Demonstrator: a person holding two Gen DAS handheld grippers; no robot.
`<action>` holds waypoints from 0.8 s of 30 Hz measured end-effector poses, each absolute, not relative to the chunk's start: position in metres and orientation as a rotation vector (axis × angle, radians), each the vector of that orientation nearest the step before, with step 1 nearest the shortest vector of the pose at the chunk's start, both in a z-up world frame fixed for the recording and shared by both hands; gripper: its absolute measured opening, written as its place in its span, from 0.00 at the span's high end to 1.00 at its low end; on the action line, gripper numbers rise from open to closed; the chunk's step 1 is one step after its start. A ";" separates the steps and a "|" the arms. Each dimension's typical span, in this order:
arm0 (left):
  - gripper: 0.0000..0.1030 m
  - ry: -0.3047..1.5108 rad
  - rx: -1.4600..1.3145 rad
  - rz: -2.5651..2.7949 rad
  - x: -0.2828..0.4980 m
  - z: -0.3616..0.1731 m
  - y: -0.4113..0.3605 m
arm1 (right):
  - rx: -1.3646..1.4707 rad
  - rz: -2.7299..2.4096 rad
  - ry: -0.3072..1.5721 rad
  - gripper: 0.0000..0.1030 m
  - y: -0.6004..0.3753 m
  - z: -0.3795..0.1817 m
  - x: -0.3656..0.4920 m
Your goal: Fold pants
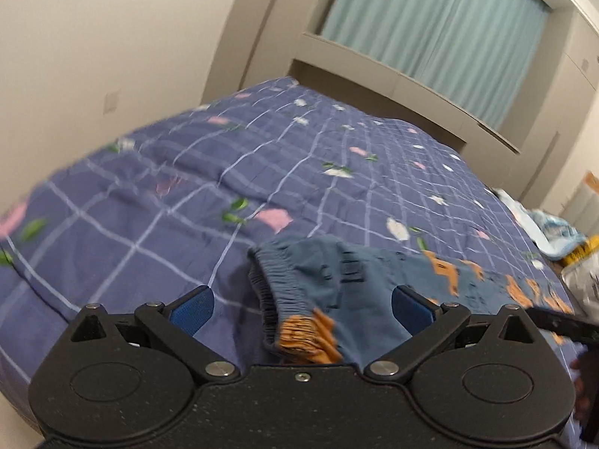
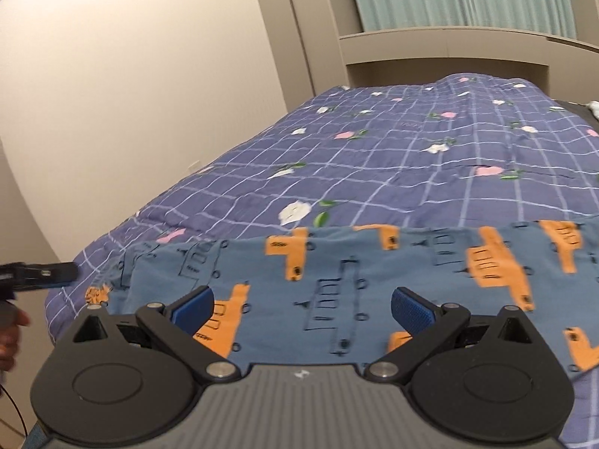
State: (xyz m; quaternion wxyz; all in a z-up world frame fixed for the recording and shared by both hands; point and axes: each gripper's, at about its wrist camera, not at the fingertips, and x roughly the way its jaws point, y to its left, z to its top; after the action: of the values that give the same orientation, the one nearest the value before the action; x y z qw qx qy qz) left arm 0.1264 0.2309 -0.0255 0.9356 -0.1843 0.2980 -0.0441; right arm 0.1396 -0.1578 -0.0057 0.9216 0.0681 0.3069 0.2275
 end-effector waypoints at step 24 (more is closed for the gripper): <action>0.28 0.461 -0.410 -0.119 0.135 -0.021 0.187 | 0.183 0.385 0.689 0.00 -0.144 -0.033 0.163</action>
State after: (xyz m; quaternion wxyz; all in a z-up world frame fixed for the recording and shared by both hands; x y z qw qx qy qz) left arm 0.1348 0.1867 -0.0207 0.9510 -0.2016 0.2269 -0.0587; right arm 0.1629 -0.1439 -0.0330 0.9191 0.0891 0.3350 0.1872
